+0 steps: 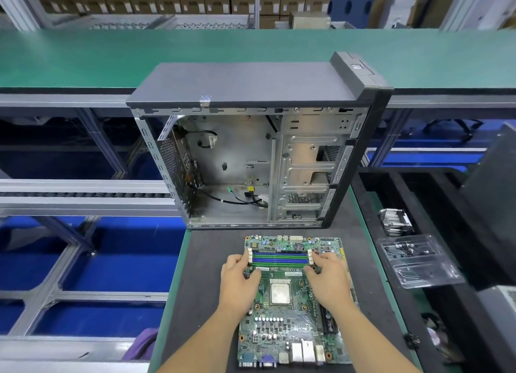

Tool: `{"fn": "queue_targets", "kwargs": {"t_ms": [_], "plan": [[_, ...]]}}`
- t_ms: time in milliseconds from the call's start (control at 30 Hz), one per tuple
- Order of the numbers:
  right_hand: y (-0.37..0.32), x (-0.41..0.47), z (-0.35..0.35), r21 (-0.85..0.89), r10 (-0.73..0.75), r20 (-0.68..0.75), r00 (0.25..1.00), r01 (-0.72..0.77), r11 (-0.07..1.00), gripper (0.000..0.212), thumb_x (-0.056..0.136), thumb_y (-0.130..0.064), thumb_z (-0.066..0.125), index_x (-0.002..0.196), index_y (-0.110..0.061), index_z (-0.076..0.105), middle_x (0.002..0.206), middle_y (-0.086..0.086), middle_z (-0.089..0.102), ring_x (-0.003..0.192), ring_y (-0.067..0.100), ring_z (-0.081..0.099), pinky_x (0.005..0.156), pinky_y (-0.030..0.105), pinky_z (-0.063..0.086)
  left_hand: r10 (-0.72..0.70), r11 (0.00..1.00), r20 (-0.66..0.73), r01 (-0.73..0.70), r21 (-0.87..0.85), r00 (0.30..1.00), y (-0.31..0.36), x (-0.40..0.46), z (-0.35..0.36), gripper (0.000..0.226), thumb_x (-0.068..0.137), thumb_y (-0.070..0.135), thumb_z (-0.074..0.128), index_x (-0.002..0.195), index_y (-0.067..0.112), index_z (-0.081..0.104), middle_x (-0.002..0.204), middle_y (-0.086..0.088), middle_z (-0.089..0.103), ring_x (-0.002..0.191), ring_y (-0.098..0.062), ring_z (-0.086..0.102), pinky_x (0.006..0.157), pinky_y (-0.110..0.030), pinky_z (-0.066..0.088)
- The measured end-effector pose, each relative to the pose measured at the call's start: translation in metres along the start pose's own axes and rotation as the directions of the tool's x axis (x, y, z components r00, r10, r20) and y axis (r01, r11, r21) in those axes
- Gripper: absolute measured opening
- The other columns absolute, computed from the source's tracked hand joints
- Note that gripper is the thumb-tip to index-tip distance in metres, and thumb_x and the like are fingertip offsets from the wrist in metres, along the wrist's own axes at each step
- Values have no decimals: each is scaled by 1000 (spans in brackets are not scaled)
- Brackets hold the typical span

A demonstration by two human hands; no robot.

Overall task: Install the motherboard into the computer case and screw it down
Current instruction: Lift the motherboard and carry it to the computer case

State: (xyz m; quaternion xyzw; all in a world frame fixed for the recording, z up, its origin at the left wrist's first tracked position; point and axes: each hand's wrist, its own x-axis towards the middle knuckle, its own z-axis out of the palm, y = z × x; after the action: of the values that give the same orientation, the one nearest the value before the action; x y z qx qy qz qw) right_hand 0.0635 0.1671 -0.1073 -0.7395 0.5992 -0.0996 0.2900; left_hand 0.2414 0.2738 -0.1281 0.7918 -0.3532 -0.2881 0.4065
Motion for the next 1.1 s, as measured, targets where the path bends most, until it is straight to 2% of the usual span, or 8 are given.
{"fn": "queue_targets", "kwargs": {"t_ms": [100, 333, 467, 633, 833, 900, 1000, 1100], "plan": [[0, 4, -2, 1, 10, 13, 1000, -10, 1000, 44, 100, -29, 64, 142, -15, 60, 134, -4, 56, 124, 21, 49, 105, 38, 42, -11, 1000, 6, 11, 12, 1000, -1, 3, 0, 51, 96, 23, 57, 145, 27, 46, 106, 18, 42, 100, 1, 32, 76, 3, 31], [2, 5, -8, -63, -38, 103, 994, 45, 997, 54, 100, -32, 63, 149, -14, 51, 144, 0, 49, 135, 23, 38, 113, 35, 36, -39, 999, 61, 39, -6, 997, 3, 4, -9, 55, 96, 21, 57, 148, 19, 43, 110, 10, 44, 112, -20, 43, 95, -34, 46], [-2, -3, -7, -187, -58, 97, 994, 76, 979, 56, 102, -39, 57, 152, -18, 45, 147, -1, 44, 138, 24, 31, 116, 38, 31, -6, 1000, 81, 4, 23, 997, 5, -1, -9, 52, 95, 21, 56, 146, 28, 45, 113, 8, 43, 114, -16, 37, 92, -23, 35], [-8, -10, -5, -109, -31, 28, 999, 34, 994, 50, 103, -27, 57, 150, -12, 49, 144, 2, 48, 138, 23, 34, 117, 40, 31, -17, 999, 97, 21, -37, 995, 10, -7, -8, 47, 93, 18, 54, 136, 39, 52, 111, 11, 41, 112, -14, 35, 75, -11, 35], [-13, -12, -14, -134, -31, 100, 994, 45, 990, 51, 103, -24, 57, 151, -10, 47, 148, 7, 45, 140, 28, 35, 117, 35, 31, -35, 999, 148, 31, 30, 988, 6, 1, -16, 56, 96, 20, 53, 150, 21, 40, 120, 4, 41, 117, -19, 40, 81, -16, 39], [-12, -21, -15, -90, -44, 42, 998, 47, 995, 49, 101, -22, 61, 147, -9, 51, 144, 7, 49, 138, 29, 37, 113, 34, 30, -31, 999, 125, 32, -6, 992, 8, 0, -16, 55, 96, 16, 53, 149, 18, 42, 118, 2, 43, 115, -24, 46, 86, -24, 46], [-4, -43, -15, -167, 97, -165, 981, -124, 978, 48, 98, -38, 64, 142, -21, 55, 141, 4, 51, 129, 30, 42, 104, 42, 40, -2, 994, -5, 3, 112, 1000, 8, -15, -10, 51, 95, 21, 55, 145, 17, 43, 119, 7, 39, 114, -16, 41, 96, -27, 41], [5, -57, -16, -228, 289, -147, 946, -317, 921, 72, 93, -66, 56, 148, -23, 40, 144, 10, 43, 131, 34, 40, 103, 49, 42, -7, 936, -93, 39, 350, 996, 10, -32, -5, 59, 95, 37, 54, 147, 15, 37, 130, 0, 41, 118, -18, 39, 99, -32, 41]]}}
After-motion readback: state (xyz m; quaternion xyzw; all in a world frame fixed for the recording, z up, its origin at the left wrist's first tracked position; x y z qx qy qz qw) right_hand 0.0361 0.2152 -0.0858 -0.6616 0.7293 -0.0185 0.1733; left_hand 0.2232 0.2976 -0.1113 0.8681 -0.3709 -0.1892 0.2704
